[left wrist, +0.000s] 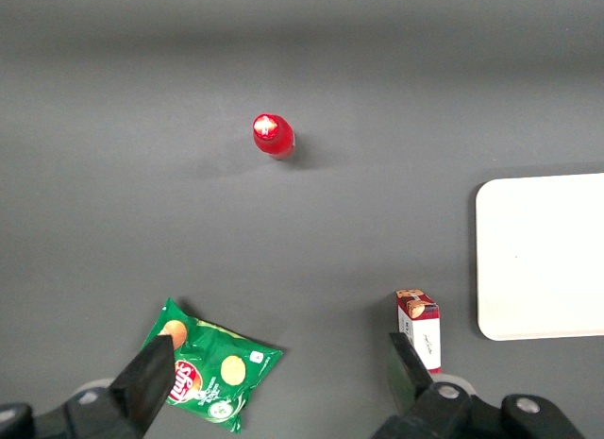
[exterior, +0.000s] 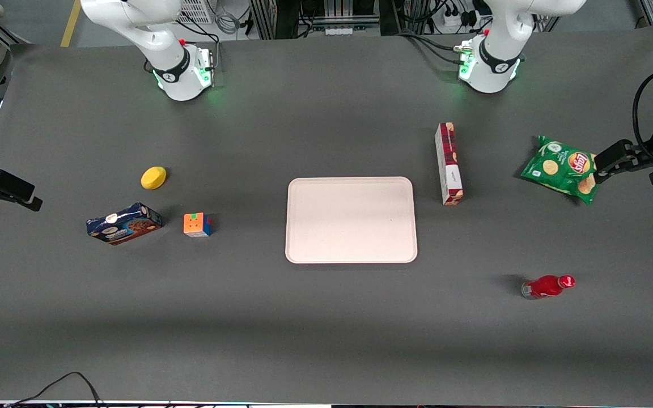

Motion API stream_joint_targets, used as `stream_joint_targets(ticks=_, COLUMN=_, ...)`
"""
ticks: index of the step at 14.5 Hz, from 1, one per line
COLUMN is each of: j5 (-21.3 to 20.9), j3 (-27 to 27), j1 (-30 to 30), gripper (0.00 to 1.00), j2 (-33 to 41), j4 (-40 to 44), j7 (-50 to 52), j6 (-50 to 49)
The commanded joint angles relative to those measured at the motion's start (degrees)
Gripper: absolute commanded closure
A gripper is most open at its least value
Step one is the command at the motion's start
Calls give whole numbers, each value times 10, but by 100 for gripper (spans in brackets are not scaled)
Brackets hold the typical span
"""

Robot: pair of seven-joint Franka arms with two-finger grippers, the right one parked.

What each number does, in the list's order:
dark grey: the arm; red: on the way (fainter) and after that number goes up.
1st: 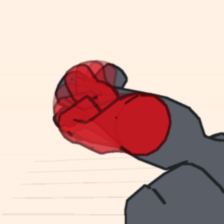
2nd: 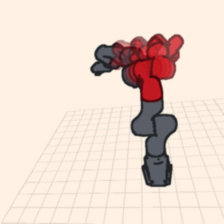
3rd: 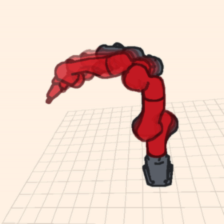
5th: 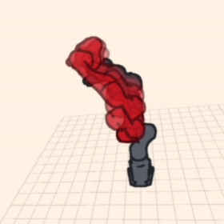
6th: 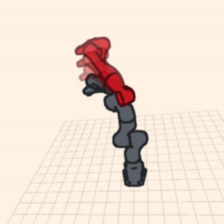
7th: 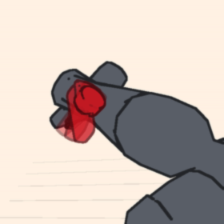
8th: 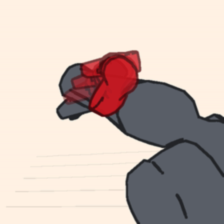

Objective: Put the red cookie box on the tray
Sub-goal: 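Move the left gripper from rest toward the red-and-white cookie box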

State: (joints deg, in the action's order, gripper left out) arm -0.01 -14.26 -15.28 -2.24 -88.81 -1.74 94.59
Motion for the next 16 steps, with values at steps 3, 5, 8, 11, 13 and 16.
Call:
stream_joint_targets(ticks=3, j5=7, j3=-1, j1=3, gripper=0, j2=-15, j4=10, j7=-8, j6=1)
stream_joint_targets(ticks=5, j5=8, j3=-1, j1=3, gripper=0, j2=-29, j4=30, j7=-7, j6=-5)
stream_joint_targets(ticks=8, j5=41, j3=-3, j1=23, gripper=0, j2=-30, j4=22, j7=-12, j6=-8)
stream_joint_targets(ticks=11, j5=36, j3=4, j1=15, gripper=0, j2=-30, j4=7, j7=2, j6=-53)
stream_joint_targets(ticks=13, j5=29, j3=13, j1=9, gripper=0, j2=-29, j4=-26, j7=3, j6=-67)
stream_joint_targets(ticks=16, j5=29, j3=34, j1=10, gripper=0, j2=-26, j4=-82, j7=9, j6=-56)
